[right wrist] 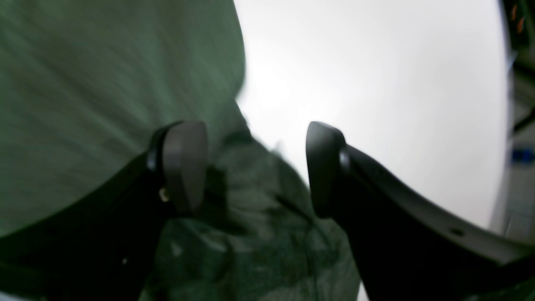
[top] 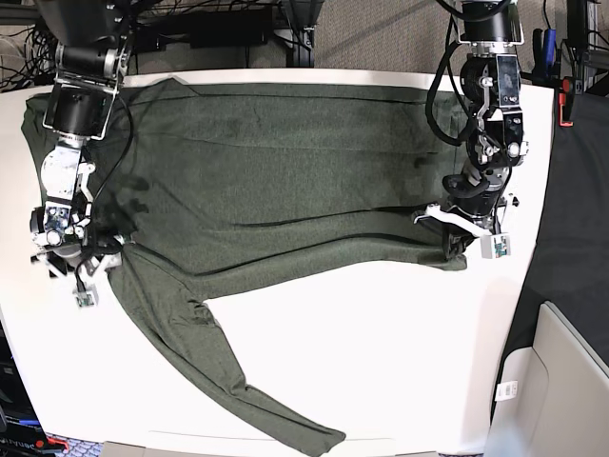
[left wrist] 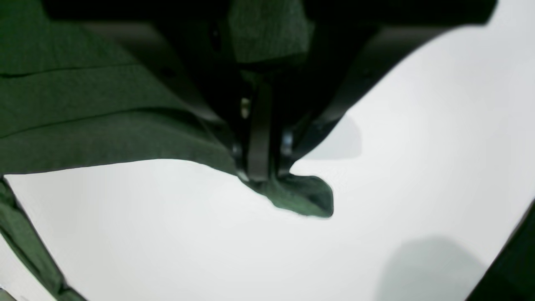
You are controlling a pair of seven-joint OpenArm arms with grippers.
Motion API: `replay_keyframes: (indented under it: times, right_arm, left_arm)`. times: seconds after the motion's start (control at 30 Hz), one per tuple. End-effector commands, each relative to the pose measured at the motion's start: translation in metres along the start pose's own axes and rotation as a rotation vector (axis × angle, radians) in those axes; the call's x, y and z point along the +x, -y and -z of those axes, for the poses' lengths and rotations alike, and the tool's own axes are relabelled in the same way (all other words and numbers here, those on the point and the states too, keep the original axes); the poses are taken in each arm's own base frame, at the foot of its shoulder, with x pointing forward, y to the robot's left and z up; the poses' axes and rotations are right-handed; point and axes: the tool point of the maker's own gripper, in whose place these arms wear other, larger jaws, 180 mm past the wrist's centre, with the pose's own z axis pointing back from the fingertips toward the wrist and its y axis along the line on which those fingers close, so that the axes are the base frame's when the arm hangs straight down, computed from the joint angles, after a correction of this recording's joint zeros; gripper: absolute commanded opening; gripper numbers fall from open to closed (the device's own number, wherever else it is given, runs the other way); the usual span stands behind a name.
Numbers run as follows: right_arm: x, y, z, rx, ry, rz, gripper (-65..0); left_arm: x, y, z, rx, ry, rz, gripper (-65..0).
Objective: Fold the T-shirt properly
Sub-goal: 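Lift the hem with both grippers and fold it over toward the collar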
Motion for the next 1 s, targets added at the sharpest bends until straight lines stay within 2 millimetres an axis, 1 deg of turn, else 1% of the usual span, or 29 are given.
replay_keyframes:
  times: [0.0,0.17,0.27,0.37,0.4,0.47,0.53,0.63,0.67,0.73,0.83,0.9,0.97]
  right_arm:
    - [0.034,0.014,-0.006,-0.02,0.096,0.013,-27.1]
    - [0.03,0.008,0.007,0.01,0.089,0.032,-27.1]
    - [0.028,0.0,0.014,0.033,0.092,0.047,-27.2]
    - [0.019,-0.006,0.022,0.056,0.059,0.065,-27.8]
    - [0.015,-0.008,0.024,0.06,0.049,0.067,-29.5]
    - [0.013,-0.01,0.026,0.067,0.043,0.074,-36.5]
    - [0.011,-0.012,0.026,0.075,0.041,0.071,-46.8]
    - [0.013,-0.023,0.026,0.094,0.042,0.071,-62.7]
    - [0.012,-0.024,0.026,0.1,0.039,0.068,-65.0]
    - [0.018,-0.027,0.022,0.117,0.063,0.04,-64.6]
    - [0.02,-0.03,0.01,0.124,0.09,-0.008,-64.6]
    - [0.019,-0.02,-0.002,0.104,0.124,0.023,-64.6]
    - [0.016,-0.011,-0.013,0.102,0.154,0.093,-64.6]
  left_arm:
    - [0.02,0.001,-0.001,-0.007,0.063,0.011,-65.0]
    - [0.026,0.004,-0.003,-0.013,0.079,0.015,-65.0]
    - [0.028,0.004,-0.004,-0.015,0.084,0.016,-65.0]
    - [0.028,0.004,-0.004,-0.015,0.084,0.016,-65.0]
    - [0.028,0.004,-0.004,-0.015,0.084,0.016,-65.0]
    - [0.028,0.004,-0.004,-0.015,0.084,0.016,-65.0]
    - [0.028,0.004,-0.004,-0.015,0.084,0.016,-65.0]
    - [0.027,0.004,-0.004,-0.014,0.082,0.016,-65.0]
    - [0.027,0.004,-0.004,-0.014,0.082,0.016,-65.0]
    - [0.027,0.004,-0.004,-0.014,0.082,0.016,-65.0]
    - [0.022,0.003,-0.006,-0.012,0.072,0.016,-65.0]
    - [0.022,0.003,-0.006,-0.013,0.073,0.016,-65.0]
    - [0.026,0.006,-0.008,-0.017,0.084,0.02,-65.0]
